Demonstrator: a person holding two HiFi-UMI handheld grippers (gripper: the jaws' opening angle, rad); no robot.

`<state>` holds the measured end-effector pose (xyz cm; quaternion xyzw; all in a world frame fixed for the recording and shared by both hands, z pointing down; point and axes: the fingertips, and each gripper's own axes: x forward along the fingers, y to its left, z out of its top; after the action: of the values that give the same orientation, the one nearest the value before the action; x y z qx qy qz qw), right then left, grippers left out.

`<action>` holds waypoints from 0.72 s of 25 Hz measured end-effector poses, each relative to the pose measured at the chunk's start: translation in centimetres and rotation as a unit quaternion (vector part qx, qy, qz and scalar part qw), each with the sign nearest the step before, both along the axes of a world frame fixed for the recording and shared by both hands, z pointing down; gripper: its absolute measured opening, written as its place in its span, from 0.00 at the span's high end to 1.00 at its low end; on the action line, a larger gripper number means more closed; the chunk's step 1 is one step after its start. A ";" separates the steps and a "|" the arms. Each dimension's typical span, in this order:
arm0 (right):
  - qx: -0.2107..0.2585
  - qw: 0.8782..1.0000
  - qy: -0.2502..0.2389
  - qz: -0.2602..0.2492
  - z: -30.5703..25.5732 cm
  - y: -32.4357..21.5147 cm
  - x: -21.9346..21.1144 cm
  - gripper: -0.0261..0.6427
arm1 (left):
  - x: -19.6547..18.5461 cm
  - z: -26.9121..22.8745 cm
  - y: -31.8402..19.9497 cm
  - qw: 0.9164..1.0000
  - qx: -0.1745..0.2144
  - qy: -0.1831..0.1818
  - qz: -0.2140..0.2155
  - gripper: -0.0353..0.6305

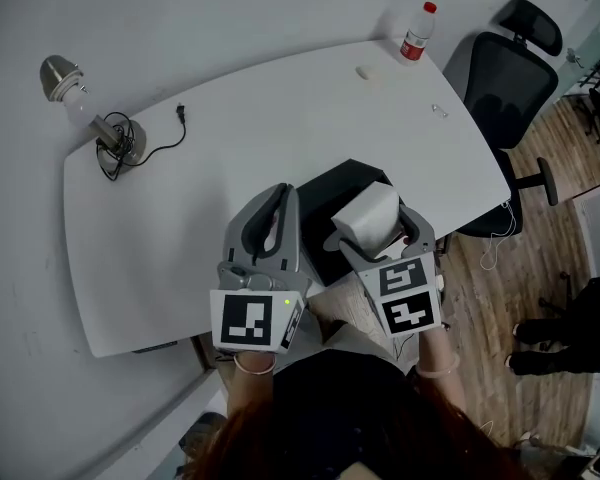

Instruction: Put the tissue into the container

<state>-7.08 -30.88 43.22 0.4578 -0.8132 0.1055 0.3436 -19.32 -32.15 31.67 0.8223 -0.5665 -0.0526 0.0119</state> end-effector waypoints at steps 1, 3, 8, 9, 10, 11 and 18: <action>-0.009 1.000 0.005 0.003 0.3 0.0 0.0 0.33 | 0.0 0.1 -0.2 1.000 -0.001 0.001 0.001 0.89; -0.028 0.999 0.016 0.008 1.1 -0.1 0.1 0.33 | -0.1 0.3 -0.6 1.000 -0.004 0.001 0.004 0.89; -0.070 0.997 0.033 0.023 2.5 -0.4 0.1 0.33 | -0.3 0.5 -1.4 1.000 -0.008 0.008 0.010 0.89; -0.078 0.996 0.037 0.025 2.8 -0.4 0.1 0.33 | -0.3 0.6 -1.5 1.000 -0.009 0.008 0.011 0.89; -0.086 0.995 0.042 0.027 3.0 -0.5 0.1 0.33 | -0.4 0.6 -1.6 1.000 -0.010 0.009 0.012 0.89; -0.092 0.994 0.048 0.028 3.1 -0.5 0.1 0.33 | -0.5 0.7 -1.7 1.000 -0.012 0.010 0.013 0.89; -0.128 0.987 0.099 0.014 4.8 -1.1 0.0 0.33 | -1.6 2.2 -2.7 1.000 -0.018 0.004 0.012 0.89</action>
<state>-7.11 -31.96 47.98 0.4297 -0.7482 0.1679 0.4769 -20.87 -34.84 33.83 0.8287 -0.5570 -0.0454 0.0298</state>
